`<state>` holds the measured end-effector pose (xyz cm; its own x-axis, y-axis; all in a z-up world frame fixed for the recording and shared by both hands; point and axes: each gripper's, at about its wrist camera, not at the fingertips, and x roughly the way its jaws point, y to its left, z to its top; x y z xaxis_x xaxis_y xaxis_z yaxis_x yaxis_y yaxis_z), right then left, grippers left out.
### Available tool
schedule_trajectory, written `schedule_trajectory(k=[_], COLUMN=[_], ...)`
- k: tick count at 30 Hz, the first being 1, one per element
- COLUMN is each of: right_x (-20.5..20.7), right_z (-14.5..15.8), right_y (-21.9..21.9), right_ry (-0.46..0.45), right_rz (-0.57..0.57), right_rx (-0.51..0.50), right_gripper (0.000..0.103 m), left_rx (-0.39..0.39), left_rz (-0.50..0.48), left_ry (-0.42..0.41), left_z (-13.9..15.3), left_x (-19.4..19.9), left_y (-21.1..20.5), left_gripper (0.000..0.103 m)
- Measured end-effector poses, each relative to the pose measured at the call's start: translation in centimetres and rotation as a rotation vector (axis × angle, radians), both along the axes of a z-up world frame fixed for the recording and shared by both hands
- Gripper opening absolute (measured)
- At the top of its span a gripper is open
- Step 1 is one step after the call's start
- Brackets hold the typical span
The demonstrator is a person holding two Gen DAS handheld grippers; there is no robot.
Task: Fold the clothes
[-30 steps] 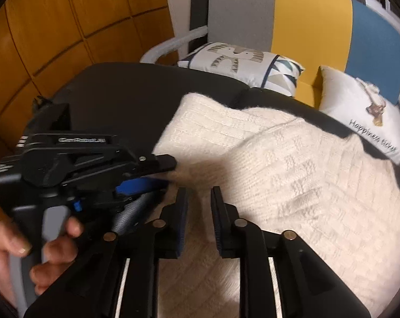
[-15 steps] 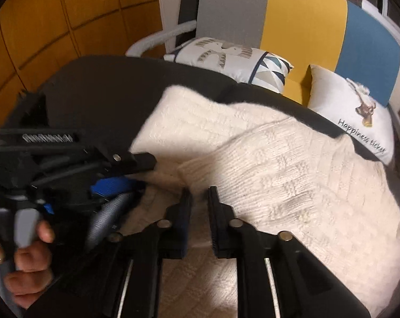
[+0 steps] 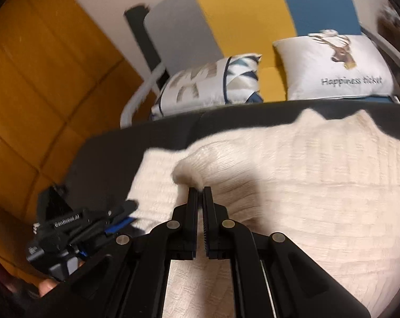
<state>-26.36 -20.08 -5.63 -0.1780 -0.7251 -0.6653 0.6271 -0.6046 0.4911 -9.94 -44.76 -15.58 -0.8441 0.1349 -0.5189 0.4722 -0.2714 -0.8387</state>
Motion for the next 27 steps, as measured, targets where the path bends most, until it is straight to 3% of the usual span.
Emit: schedule_trajectory(k=[11, 17, 20, 22, 23, 24, 27], right_x=[-4.4, -6.0, -5.0, -4.3, -4.1, -4.1, -4.2], right_z=[3.5, 2.6, 1.3, -0.1, -1.1, -2.3, -6.3], right_y=[11.1, 15.4, 16.2, 16.3, 16.1, 15.7, 14.6], right_ry=[-0.005, -0.037, -0.041, -0.101, -0.151, -0.198, -0.346], right_rz=[-0.218, -0.274, -0.229, -0.203, -0.186, -0.177, -0.218], right_rx=[-0.149, -0.114, -0.183, -0.284, -0.331, -0.371, -0.478], right_gripper=[0.001, 0.000, 0.006, 0.041, 0.083, 0.103, 0.103], left_rx=[-0.167, -0.177, -0.167, -0.149, -0.140, -0.135, -0.124], left_rz=[-0.105, -0.131, -0.131, -0.122, -0.116, -0.109, -0.091], left_ry=[0.053, 0.026, 0.012, 0.005, 0.003, 0.000, -0.009], left_z=[5.1, 5.0, 4.4, 3.9, 3.6, 3.4, 2.8], left_x=[-0.5, -0.7, 0.1, 0.9, 1.3, 1.8, 3.0], left_y=[2.2, 3.6, 3.8, 3.5, 3.3, 3.1, 2.1], left_gripper=[0.012, 0.012, 0.012, 0.012, 0.012, 0.012, 0.012])
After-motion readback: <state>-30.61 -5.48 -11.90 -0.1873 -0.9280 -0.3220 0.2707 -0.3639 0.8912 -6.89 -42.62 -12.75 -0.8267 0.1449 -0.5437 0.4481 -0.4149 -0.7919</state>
